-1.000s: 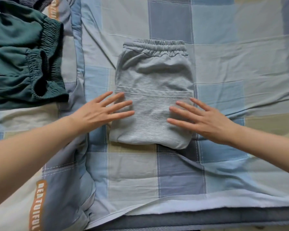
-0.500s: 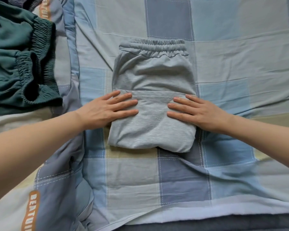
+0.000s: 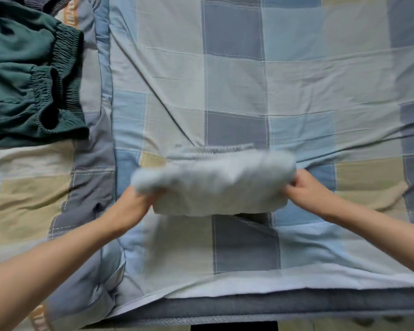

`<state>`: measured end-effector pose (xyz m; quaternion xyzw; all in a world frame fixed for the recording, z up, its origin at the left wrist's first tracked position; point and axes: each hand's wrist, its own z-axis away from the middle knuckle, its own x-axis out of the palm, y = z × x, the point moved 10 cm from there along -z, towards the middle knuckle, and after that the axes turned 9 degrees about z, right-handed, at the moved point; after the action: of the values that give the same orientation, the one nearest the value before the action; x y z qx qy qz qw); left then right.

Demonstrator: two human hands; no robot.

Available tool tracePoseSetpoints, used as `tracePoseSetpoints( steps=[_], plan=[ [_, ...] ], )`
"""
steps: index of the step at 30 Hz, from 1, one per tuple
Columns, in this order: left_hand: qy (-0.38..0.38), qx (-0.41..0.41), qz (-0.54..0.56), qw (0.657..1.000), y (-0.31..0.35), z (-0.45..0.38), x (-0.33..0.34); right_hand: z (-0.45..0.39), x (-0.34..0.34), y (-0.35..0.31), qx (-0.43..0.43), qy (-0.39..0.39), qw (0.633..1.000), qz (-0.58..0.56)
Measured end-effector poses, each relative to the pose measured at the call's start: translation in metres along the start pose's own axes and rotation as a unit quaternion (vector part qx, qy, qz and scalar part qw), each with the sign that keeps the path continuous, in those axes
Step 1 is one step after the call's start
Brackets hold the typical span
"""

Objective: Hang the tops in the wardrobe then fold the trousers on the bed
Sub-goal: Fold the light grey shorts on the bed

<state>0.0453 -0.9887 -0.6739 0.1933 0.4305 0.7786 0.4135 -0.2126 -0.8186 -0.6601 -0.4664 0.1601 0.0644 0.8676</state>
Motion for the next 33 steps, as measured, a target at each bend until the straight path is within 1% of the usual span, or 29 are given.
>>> tracePoseSetpoints(
  steps=[1,2,3,5,7,10,13,15,16,18,19,21,22,23,24,25,26,27,28,29,31,33],
  plan=[
    [0.049,-0.025,0.089,0.994,0.0,-0.002,-0.004,-0.001,-0.009,0.007,0.051,0.066,0.996,-0.039],
    [0.086,-0.044,0.138,0.986,-0.001,-0.005,-0.006,-0.004,-0.013,0.013,0.089,0.113,0.988,-0.061],
    [0.113,-0.072,0.156,0.979,-0.003,-0.01,-0.005,-0.007,-0.013,0.017,0.118,0.136,0.981,-0.066],
    [0.142,-0.094,0.112,0.979,-0.008,-0.013,-0.002,-0.014,0.002,0.025,0.167,0.135,0.974,-0.066],
    [0.157,-0.1,0.094,0.978,-0.016,-0.011,0.003,-0.014,0.01,0.029,0.185,0.157,0.967,-0.083],
    [0.157,-0.073,0.113,0.978,-0.013,-0.003,0.006,-0.004,0.006,0.026,0.158,0.209,0.956,-0.133],
    [0.153,-0.044,0.143,0.977,-0.017,0.011,0.001,0.005,0.005,0.032,0.136,0.211,0.956,-0.155],
    [0.15,-0.067,0.146,0.976,-0.03,0.022,0.005,0.01,0.009,0.037,0.143,0.198,0.959,-0.146],
    [0.151,-0.093,0.135,0.975,-0.041,0.026,0.008,0.011,0.012,0.042,0.158,0.187,0.962,-0.125],
    [0.176,-0.131,0.113,0.969,-0.057,0.031,0.007,0.011,0.016,0.05,0.2,0.174,0.959,-0.102],
    [0.205,-0.137,0.104,0.963,-0.059,0.03,0.003,0.01,0.015,0.05,0.218,0.18,0.953,-0.113],
    [0.267,-0.115,0.088,0.953,-0.044,0.027,-0.004,0.005,0.01,0.046,0.227,0.206,0.939,-0.159],
    [0.279,-0.102,0.09,0.951,-0.035,0.023,-0.003,0.002,0.009,0.041,0.221,0.213,0.936,-0.172],
    [0.275,-0.095,0.097,0.952,-0.027,0.018,0.003,-0.002,0.011,0.035,0.218,0.214,0.936,-0.175],
    [0.263,-0.096,0.092,0.955,-0.022,0.011,0.011,-0.006,0.014,0.032,0.22,0.214,0.939,-0.158],
    [0.259,-0.102,0.064,0.958,-0.02,0.006,0.018,-0.007,0.018,0.03,0.23,0.212,0.943,-0.118],
    [0.264,-0.108,0.023,0.958,-0.021,0.003,0.023,-0.008,0.022,0.029,0.243,0.209,0.945,-0.065],
    [0.284,-0.109,-0.004,0.952,-0.021,0.001,0.024,-0.008,0.024,0.028,0.258,0.21,0.943,-0.013],
    [0.313,-0.105,-0.004,0.944,-0.021,0.003,0.022,-0.006,0.024,0.028,0.269,0.218,0.938,0.02],
    [0.342,-0.093,0.02,0.935,-0.02,0.005,0.02,-0.005,0.023,0.028,0.273,0.229,0.934,0.029],
    [0.384,-0.065,0.054,0.919,-0.015,0.012,0.015,-0.003,0.02,0.029,0.265,0.246,0.932,0.028],
    [0.415,-0.045,0.048,0.907,-0.008,0.022,0.011,0.0,0.014,0.023,0.246,0.259,0.933,0.047]
  ],
)
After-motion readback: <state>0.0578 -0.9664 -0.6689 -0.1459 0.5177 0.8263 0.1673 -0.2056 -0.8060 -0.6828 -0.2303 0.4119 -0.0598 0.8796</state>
